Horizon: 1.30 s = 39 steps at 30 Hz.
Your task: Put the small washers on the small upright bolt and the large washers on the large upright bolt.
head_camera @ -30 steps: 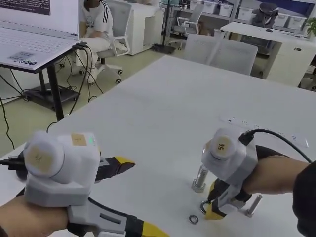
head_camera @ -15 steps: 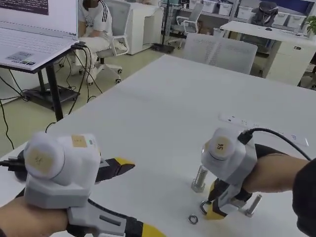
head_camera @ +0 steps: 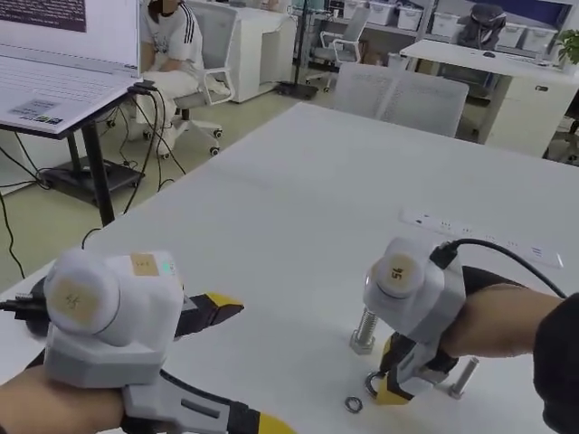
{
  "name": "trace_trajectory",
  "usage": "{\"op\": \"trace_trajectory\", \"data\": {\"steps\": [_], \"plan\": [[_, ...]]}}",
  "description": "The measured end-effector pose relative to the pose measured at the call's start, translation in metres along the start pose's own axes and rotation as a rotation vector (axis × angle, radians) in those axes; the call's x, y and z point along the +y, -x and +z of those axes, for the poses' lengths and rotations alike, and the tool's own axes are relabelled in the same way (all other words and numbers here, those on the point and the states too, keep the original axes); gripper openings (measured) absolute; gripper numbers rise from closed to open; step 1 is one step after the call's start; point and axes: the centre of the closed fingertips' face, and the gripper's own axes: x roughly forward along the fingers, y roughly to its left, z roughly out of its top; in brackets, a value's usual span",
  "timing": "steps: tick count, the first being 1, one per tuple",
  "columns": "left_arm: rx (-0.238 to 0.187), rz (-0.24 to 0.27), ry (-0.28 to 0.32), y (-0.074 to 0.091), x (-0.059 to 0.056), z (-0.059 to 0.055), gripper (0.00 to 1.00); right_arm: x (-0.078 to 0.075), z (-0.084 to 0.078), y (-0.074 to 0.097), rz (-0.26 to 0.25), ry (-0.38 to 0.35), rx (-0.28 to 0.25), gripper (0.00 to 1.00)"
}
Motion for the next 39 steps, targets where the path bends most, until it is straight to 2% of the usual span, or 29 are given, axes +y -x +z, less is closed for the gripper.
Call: {"op": "trace_trajectory", "data": {"steps": [13, 22, 32, 39], "plan": [[0.006, 0.014, 0.0, 0.001, 0.006, -0.004, 0.98, -0.003, 0.002, 0.013, -0.011, -0.015, -0.012, 0.23], [0.009, 0.01, -0.004, -0.002, 0.007, -0.005, 0.98, -0.005, 0.001, 0.043, -0.024, -0.024, -0.02, 0.23], [0.007, 0.004, -0.005, -0.003, 0.006, -0.004, 0.97, -0.019, 0.014, 0.083, -0.071, 0.003, -0.046, 0.23], [0.007, 0.005, -0.005, -0.003, 0.005, -0.004, 0.97, -0.026, 0.028, 0.093, -0.099, 0.036, -0.048, 0.23]]}}
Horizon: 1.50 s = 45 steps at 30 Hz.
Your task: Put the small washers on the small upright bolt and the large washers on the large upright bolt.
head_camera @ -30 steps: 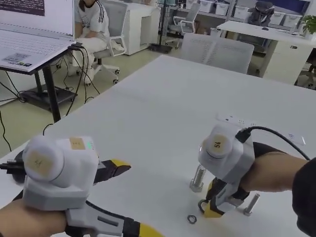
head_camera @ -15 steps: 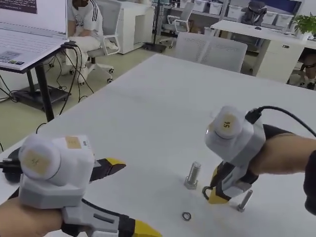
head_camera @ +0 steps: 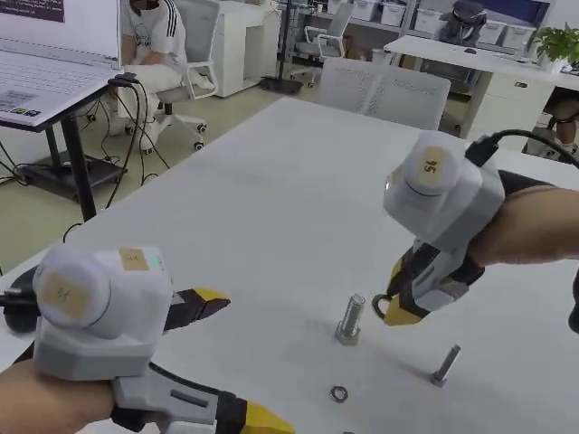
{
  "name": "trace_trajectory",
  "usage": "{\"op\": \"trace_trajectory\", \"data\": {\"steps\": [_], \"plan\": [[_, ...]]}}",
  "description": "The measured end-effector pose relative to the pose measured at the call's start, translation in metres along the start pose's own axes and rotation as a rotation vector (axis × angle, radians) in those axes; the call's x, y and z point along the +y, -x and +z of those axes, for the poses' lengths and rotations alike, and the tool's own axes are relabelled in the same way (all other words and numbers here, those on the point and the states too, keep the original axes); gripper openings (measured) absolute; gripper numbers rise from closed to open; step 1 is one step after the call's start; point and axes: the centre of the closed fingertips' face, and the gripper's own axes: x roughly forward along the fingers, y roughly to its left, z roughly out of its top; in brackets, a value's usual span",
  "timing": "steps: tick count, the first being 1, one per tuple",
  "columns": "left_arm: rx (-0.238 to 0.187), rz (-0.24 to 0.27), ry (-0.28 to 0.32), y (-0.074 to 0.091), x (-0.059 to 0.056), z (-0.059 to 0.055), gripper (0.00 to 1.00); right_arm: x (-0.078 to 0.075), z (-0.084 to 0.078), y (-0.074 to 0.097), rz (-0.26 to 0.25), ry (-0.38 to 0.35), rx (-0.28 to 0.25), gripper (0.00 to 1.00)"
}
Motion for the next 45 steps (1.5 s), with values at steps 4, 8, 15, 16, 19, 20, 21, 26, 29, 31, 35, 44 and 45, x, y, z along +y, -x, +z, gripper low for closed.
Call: {"op": "trace_trajectory", "data": {"steps": [4, 8, 15, 16, 19, 20, 21, 26, 29, 31, 35, 44, 45], "plan": [[0.001, -0.002, -0.001, 0.0, -0.001, 0.0, 0.97, -0.005, 0.008, -0.001, -0.007, 0.011, -0.005, 0.23], [0.004, -0.004, 0.0, 0.0, -0.002, -0.001, 0.97, -0.01, 0.013, -0.007, -0.006, 0.025, 0.0, 0.23], [0.006, -0.006, 0.002, 0.0, -0.002, -0.002, 0.97, -0.015, 0.015, -0.017, 0.008, 0.027, 0.012, 0.23], [0.006, -0.007, 0.003, 0.0, -0.002, -0.002, 0.97, -0.015, 0.015, -0.018, 0.01, 0.026, 0.015, 0.23], [0.008, -0.008, 0.003, -0.001, -0.002, -0.003, 0.97, -0.017, 0.014, -0.023, 0.018, 0.026, 0.023, 0.23], [0.008, -0.009, 0.004, -0.001, -0.002, -0.003, 0.97, -0.017, 0.014, -0.025, 0.021, 0.025, 0.025, 0.23], [0.009, -0.01, 0.004, -0.001, -0.002, -0.003, 0.97, -0.018, 0.014, -0.026, 0.023, 0.024, 0.026, 0.23], [0.011, -0.011, 0.008, -0.001, -0.002, -0.005, 0.96, -0.018, 0.014, -0.033, 0.035, 0.025, 0.037, 0.23], [0.009, -0.01, 0.013, -0.001, -0.002, -0.006, 0.96, -0.018, 0.014, -0.034, 0.04, 0.026, 0.042, 0.23], [0.01, -0.01, 0.014, -0.001, -0.002, -0.006, 0.96, -0.018, 0.014, -0.034, 0.041, 0.028, 0.044, 0.23], [0.009, -0.011, 0.016, -0.001, -0.001, -0.008, 0.96, -0.019, 0.013, -0.039, 0.05, 0.028, 0.05, 0.23], [0.012, -0.009, 0.021, -0.001, -0.001, -0.009, 0.96, -0.017, 0.011, -0.043, 0.058, 0.031, 0.066, 0.23], [0.012, -0.009, 0.021, -0.001, -0.001, -0.009, 0.96, -0.018, 0.011, -0.044, 0.057, 0.031, 0.067, 0.23]]}}
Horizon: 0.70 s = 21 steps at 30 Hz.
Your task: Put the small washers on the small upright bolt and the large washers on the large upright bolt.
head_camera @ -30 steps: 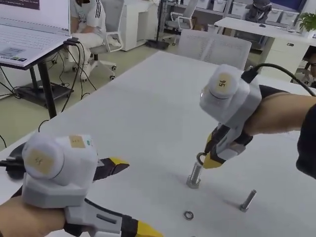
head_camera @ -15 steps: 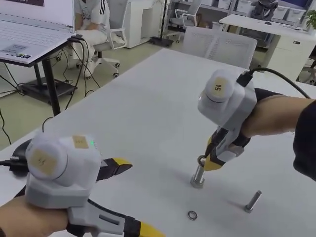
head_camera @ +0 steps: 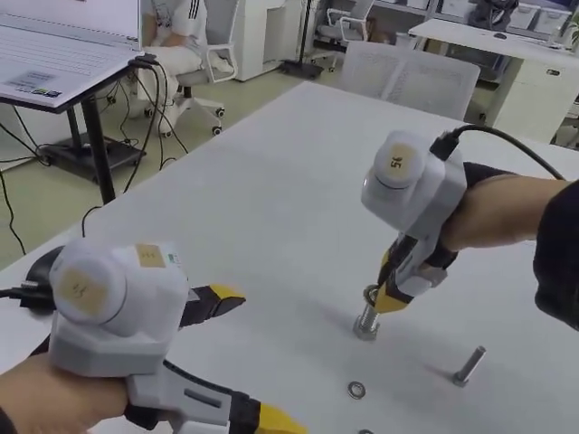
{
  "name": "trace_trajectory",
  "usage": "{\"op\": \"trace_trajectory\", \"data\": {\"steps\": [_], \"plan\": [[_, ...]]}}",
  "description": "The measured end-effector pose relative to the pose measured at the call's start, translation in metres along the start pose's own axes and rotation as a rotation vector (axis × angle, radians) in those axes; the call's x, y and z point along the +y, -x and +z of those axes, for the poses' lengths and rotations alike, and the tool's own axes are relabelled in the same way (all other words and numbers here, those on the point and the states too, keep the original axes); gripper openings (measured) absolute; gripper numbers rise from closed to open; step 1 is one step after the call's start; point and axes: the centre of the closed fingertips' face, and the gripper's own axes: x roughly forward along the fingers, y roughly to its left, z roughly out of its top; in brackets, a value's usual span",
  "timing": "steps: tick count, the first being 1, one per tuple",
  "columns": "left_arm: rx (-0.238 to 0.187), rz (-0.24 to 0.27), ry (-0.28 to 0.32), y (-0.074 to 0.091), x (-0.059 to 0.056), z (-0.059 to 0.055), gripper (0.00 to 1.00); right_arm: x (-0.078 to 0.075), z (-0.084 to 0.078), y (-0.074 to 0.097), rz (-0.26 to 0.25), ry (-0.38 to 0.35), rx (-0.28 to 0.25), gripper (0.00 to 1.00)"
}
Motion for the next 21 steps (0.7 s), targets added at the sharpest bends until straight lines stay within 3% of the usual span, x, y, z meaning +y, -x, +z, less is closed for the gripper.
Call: {"op": "trace_trajectory", "data": {"steps": [21], "plan": [[-0.001, 0.004, 0.007, 0.001, 0.0, -0.002, 0.95, 0.002, -0.007, -0.035, 0.033, -0.014, 0.035, 0.23]]}}
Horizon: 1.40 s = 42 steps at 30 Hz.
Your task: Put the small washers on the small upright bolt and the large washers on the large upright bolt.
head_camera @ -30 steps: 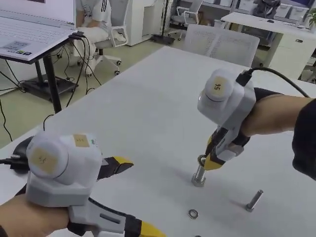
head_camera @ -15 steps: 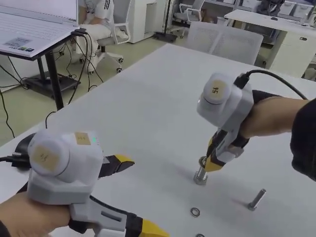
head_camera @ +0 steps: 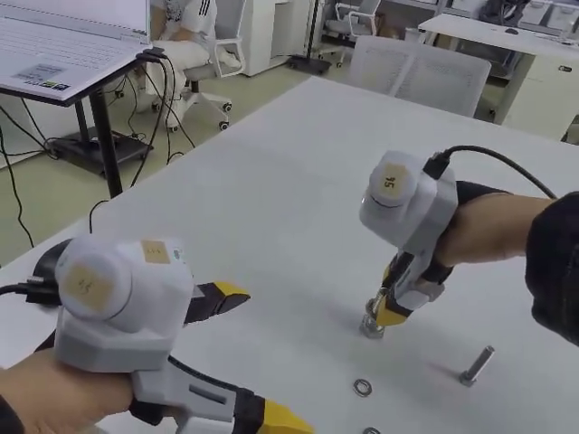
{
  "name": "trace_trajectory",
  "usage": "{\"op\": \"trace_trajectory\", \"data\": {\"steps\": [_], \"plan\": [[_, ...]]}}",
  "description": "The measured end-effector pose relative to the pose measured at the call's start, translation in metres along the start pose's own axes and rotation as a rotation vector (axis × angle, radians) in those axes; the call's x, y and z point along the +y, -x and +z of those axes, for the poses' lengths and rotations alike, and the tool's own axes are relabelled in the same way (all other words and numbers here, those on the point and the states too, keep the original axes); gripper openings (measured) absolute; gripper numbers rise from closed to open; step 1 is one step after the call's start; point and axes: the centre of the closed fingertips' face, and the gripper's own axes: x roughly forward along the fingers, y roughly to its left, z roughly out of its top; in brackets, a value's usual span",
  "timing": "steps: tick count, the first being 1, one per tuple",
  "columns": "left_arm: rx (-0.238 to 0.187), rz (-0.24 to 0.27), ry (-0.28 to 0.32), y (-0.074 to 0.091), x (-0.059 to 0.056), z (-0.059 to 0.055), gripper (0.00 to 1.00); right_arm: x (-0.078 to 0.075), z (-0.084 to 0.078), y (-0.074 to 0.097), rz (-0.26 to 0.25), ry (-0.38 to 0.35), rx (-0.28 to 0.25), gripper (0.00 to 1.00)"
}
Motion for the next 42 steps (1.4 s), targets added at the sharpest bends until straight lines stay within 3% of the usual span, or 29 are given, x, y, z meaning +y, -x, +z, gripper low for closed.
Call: {"op": "trace_trajectory", "data": {"steps": [24, 29, 42], "plan": [[0.01, -0.005, 0.004, 0.0, 0.0, -0.003, 0.95, 0.002, -0.005, -0.013, -0.001, 0.013, 0.012, 0.25], [0.013, -0.006, 0.002, 0.001, -0.001, -0.004, 0.95, 0.006, -0.007, -0.012, 0.016, 0.001, 0.009, 0.3], [0.015, -0.015, -0.015, 0.0, -0.003, 0.0, 0.95, -0.002, -0.028, 0.003, -0.015, -0.05, 0.003, 0.35]]}}
